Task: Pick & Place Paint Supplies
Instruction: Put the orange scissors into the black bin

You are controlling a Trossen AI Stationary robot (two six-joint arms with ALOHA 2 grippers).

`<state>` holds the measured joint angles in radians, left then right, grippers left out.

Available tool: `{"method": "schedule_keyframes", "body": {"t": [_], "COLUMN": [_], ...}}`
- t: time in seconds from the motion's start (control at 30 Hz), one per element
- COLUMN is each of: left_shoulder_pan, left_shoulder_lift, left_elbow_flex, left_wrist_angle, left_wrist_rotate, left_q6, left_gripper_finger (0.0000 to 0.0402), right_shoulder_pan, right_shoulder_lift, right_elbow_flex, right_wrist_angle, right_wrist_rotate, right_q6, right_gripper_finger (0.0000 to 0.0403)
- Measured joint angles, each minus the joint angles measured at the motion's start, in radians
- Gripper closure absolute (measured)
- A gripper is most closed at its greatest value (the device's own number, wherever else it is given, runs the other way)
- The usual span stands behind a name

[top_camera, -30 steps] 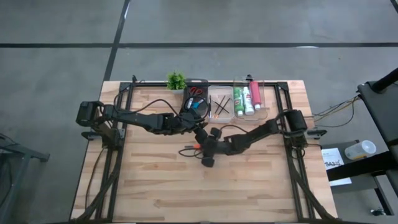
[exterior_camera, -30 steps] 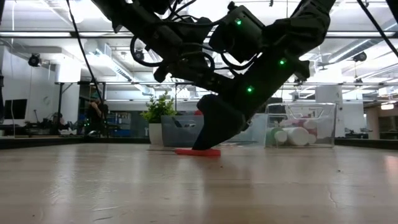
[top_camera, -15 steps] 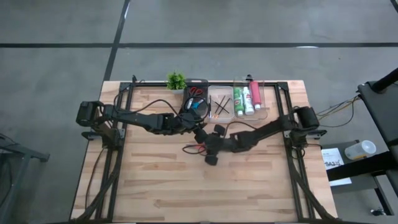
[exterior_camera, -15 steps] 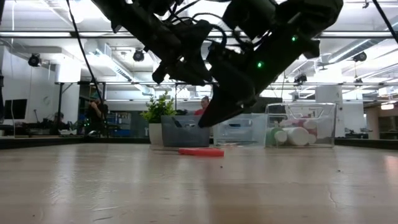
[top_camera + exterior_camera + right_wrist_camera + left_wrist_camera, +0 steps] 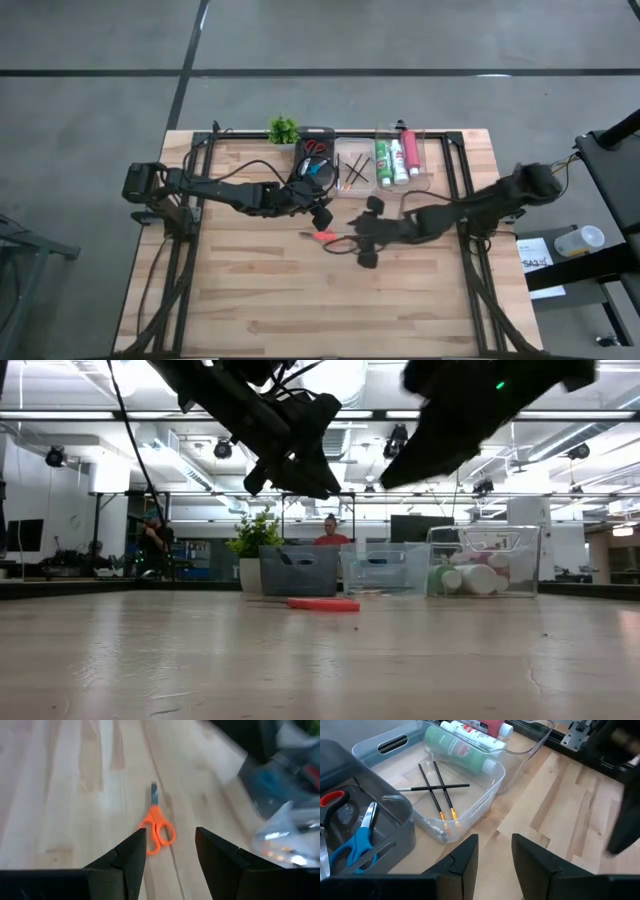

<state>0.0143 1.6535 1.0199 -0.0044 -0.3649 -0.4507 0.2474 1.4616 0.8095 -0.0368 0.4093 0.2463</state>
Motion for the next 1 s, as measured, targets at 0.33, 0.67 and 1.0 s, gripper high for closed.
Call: {"method": "schedule_keyframes", "body": {"t": [0.33,0.67,1.0], "left_shoulder_pan": [0.000,0.000,0.000], "left_shoulder_lift": [0.000,0.000,0.000], "left_elbow_flex": [0.000,0.000,0.000], "left_wrist_angle": [-0.001,0.000,-0.001], "left_wrist_rotate": [0.000,0.000,0.000], "left_q6": [0.001,0.001,0.001], "left_gripper_finger": [0.0274,0.0274,0.0274], "right_shoulder_pan": [0.093,0.123,0.123], "right_shoulder_lift": [-0.445,-0.780,-0.973], "right_elbow_flex": [-0.260,-0.456,-0.510], "right_wrist_angle": [0.098,0.171,0.169], "right_wrist_rotate": [0.164,0.223,0.222], "right_q6": [0.034,-0.055,-0.152], "right_gripper_finger": [0.0235,0.0235,0.0235]}}
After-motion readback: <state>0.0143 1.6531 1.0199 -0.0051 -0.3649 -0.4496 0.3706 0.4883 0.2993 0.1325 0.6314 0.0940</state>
